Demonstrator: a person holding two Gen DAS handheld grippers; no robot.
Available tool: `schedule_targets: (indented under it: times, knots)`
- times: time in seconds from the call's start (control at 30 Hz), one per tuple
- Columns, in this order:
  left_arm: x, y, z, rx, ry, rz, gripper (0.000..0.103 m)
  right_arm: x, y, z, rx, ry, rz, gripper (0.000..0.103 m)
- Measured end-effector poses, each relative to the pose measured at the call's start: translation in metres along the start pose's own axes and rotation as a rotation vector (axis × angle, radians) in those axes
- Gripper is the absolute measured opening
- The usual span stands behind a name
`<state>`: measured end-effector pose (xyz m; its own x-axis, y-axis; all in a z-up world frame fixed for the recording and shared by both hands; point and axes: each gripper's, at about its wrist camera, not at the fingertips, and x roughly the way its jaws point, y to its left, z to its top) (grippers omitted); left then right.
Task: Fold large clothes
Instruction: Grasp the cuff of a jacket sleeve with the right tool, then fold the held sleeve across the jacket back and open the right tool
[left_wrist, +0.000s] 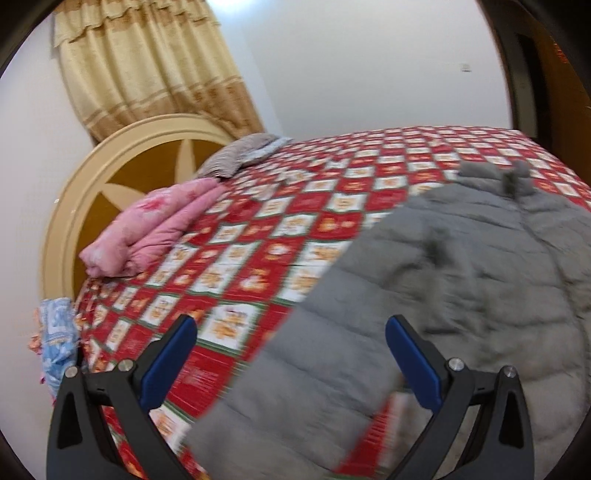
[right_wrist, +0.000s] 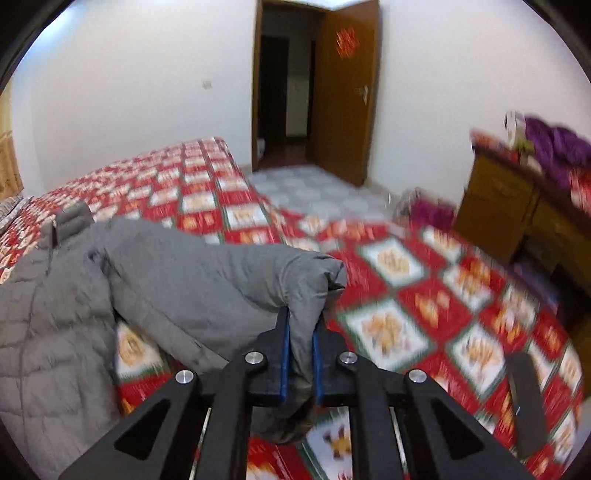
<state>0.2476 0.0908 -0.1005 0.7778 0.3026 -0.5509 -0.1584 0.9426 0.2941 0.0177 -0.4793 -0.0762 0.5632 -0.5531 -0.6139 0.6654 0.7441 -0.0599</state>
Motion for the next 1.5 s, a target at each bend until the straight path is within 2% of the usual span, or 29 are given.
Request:
schedule_targets:
  times: [0.1, 0.27, 0.5, 0.77, 1.17, 1.4, 1.5]
  knots:
    - [0.02, 0.023, 0.003, -0.025, 0.019, 0.052, 0.103, -0.017, 0.031, 0.03, -0.057, -0.078, 0.032, 0.008]
    - [0.041, 0.048, -0.004, -0.046, 0.049, 0.098, 0.103, -0.035, 0.097, 0.054, -0.162, -0.155, 0.097, 0.008]
    - [0.062, 0.058, -0.02, -0.035, 0.091, 0.118, 0.103, -0.046, 0.18, 0.058, -0.293, -0.217, 0.169, 0.008]
    - [0.085, 0.061, -0.033, -0.04, 0.136, 0.121, 0.103, -0.052, 0.275, 0.045, -0.453, -0.25, 0.253, 0.008]
    - [0.112, 0.07, -0.049, -0.041, 0.174, 0.145, 0.103, -0.022, 0.403, -0.005, -0.628, -0.2, 0.352, 0.008]
    - [0.112, 0.063, -0.05, -0.011, 0.163, 0.158, 0.103, 0.003, 0.454, -0.038, -0.67, -0.127, 0.407, 0.008]
    - [0.102, 0.063, -0.042, -0.01, 0.144, 0.161, 0.103, 0.008, 0.464, -0.05, -0.672, -0.089, 0.449, 0.01]
